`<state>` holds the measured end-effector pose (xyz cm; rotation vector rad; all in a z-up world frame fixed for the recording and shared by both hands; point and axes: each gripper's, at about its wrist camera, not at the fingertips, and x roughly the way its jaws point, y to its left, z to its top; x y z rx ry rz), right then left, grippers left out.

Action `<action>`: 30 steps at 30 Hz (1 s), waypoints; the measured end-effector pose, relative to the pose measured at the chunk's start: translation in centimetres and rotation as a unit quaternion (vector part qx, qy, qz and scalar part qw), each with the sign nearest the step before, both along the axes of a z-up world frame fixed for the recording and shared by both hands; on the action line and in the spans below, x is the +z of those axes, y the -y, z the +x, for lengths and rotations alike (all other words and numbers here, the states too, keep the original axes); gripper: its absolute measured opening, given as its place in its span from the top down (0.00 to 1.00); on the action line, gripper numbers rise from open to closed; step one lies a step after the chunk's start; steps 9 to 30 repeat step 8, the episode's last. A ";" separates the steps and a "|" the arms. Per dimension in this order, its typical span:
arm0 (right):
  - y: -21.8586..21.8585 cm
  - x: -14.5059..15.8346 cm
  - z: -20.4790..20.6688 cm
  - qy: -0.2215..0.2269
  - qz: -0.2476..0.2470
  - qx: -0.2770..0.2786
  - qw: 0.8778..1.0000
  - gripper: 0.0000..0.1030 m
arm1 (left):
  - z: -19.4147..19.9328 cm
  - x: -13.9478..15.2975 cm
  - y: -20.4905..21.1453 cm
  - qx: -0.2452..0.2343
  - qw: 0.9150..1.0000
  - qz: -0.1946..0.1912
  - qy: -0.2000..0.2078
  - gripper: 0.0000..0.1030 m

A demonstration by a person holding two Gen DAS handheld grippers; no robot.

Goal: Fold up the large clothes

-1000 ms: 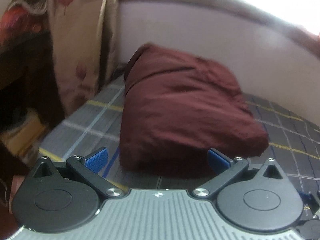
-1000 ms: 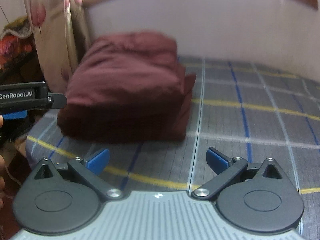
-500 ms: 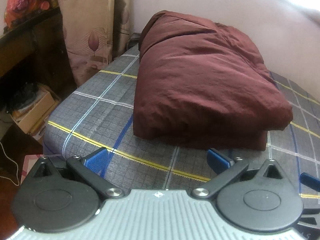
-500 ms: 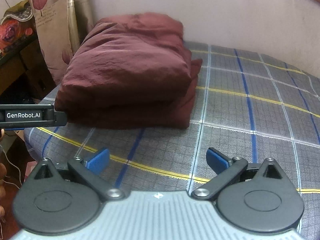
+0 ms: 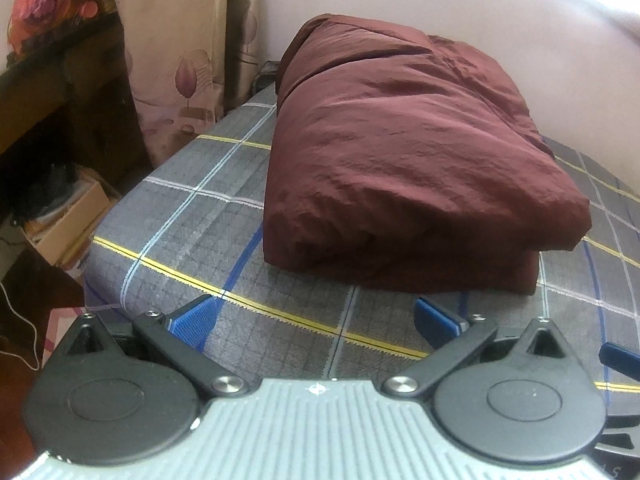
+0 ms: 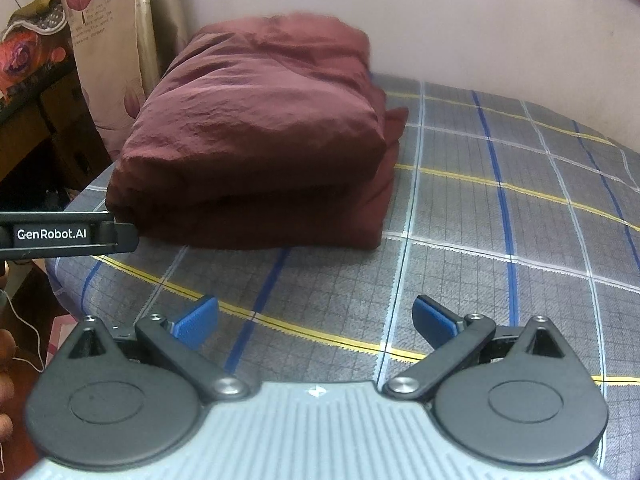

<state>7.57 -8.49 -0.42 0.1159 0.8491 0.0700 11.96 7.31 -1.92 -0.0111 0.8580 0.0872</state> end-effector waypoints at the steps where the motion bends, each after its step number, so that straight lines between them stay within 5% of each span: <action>1: 0.0 0.0 0.0 -0.001 0.000 -0.001 1.000 0.00 | -0.1 -0.1 0.0 0.003 1.000 0.002 0.002 0.00; 30: -0.2 0.0 0.0 -0.001 -0.002 0.003 1.000 0.00 | -0.2 0.1 0.1 -0.005 1.000 0.006 0.012 0.00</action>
